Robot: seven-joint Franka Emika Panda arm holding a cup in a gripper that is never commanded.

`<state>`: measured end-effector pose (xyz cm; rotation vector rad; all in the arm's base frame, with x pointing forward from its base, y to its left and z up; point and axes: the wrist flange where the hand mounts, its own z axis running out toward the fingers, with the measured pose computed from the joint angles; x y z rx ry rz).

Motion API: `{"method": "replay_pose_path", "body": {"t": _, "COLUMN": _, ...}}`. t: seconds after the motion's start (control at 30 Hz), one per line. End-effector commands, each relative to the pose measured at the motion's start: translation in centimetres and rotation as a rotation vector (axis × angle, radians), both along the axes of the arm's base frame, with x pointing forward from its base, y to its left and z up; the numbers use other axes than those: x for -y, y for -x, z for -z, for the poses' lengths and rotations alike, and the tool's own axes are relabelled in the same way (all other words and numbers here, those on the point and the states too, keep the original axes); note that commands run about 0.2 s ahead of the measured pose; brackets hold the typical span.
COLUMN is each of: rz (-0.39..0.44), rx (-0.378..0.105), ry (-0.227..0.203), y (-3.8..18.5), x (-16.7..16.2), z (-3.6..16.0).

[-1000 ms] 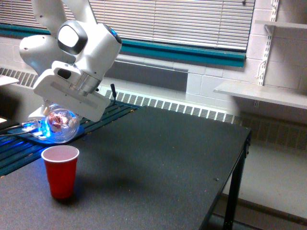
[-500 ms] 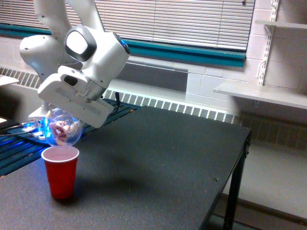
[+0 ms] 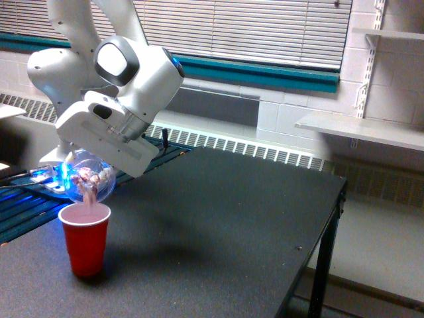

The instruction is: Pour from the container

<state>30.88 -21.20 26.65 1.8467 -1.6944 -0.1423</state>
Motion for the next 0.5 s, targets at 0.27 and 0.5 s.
{"method": "replay_pose_path", "body": {"t": 0.27, "rz": -0.02, "rx": -0.034, "ry": 0.01, "y": -0.49, "x": -0.73, "z": 0.09}}
{"method": "replay_pose_path", "body": {"t": 0.5, "rz": -0.033, "rx": -0.053, "ry": 0.0, "y": -0.91, "x": -0.76, "z": 0.44}}
